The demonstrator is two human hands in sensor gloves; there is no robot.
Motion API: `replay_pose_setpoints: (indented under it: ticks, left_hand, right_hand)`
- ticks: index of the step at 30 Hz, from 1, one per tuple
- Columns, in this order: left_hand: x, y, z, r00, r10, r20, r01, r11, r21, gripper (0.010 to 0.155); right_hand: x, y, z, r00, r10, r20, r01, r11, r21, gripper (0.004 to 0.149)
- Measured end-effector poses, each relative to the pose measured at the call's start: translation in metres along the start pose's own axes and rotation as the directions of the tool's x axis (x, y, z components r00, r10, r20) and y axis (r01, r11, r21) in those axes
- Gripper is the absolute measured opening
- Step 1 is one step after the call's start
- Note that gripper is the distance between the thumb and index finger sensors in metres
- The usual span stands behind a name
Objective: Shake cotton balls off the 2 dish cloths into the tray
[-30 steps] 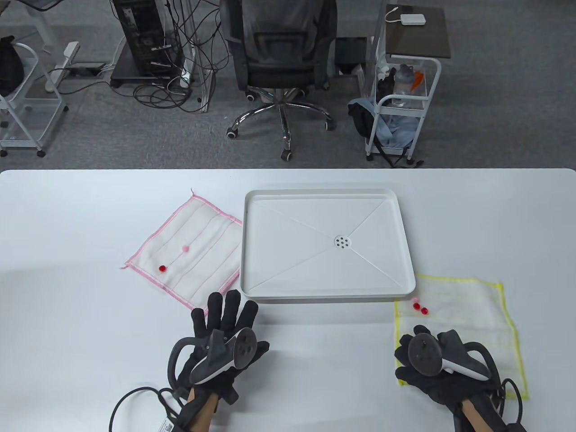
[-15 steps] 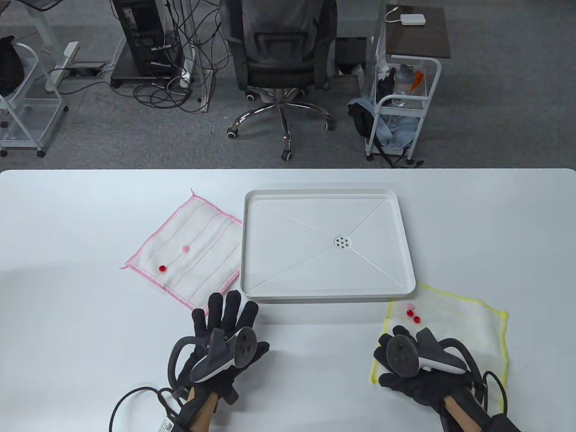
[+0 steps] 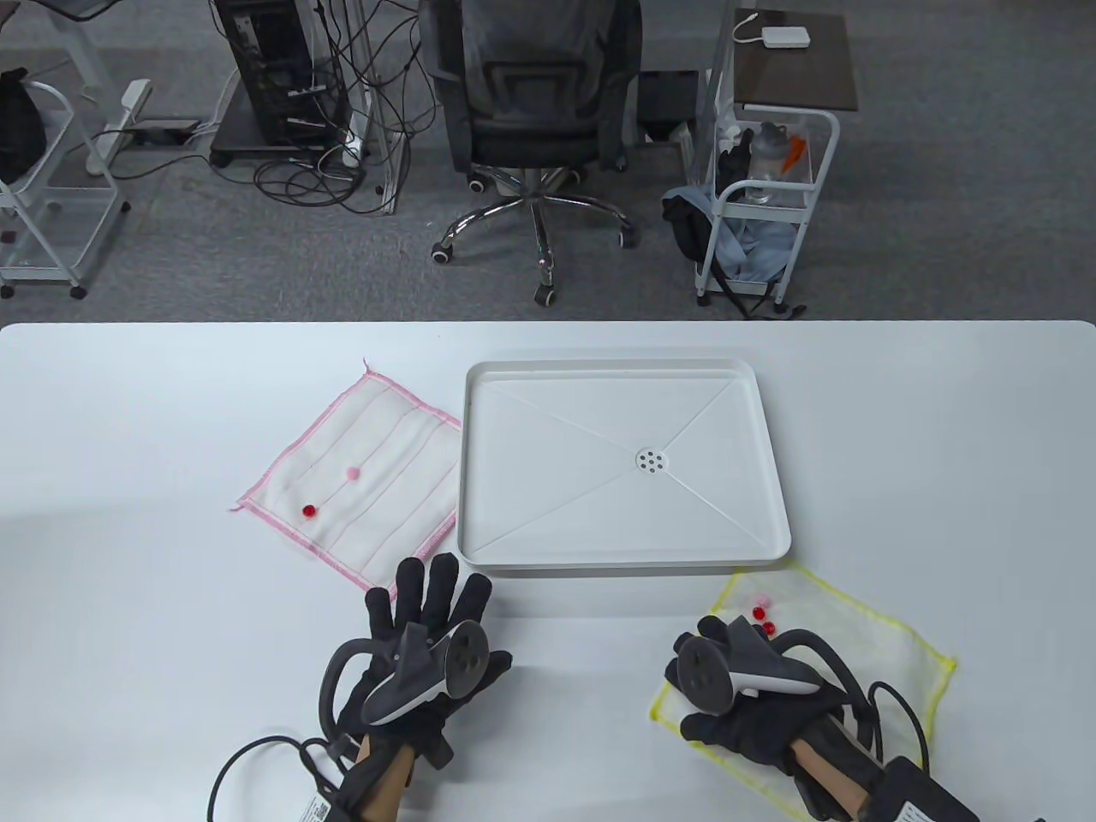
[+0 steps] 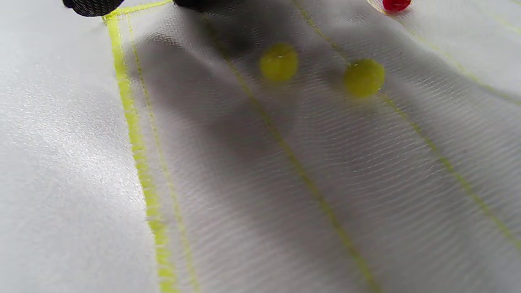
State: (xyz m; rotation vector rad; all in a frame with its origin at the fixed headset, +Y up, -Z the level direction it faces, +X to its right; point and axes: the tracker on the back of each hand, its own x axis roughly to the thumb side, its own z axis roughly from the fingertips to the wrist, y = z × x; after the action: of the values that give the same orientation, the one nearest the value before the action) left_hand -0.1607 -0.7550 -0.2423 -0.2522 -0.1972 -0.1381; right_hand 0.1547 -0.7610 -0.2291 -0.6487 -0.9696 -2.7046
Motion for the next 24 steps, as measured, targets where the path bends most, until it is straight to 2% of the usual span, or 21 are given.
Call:
replay_pose_setpoints:
  ticks: [24]
  left_hand:
    - [-0.004, 0.001, 0.000, 1.000, 0.012, -0.016, -0.012, 1.000, -0.005, 0.083]
  right_hand:
    - [0.057, -0.030, -0.034, 0.993, 0.094, 0.069, -0.096, 0.995, 0.019, 0.068]
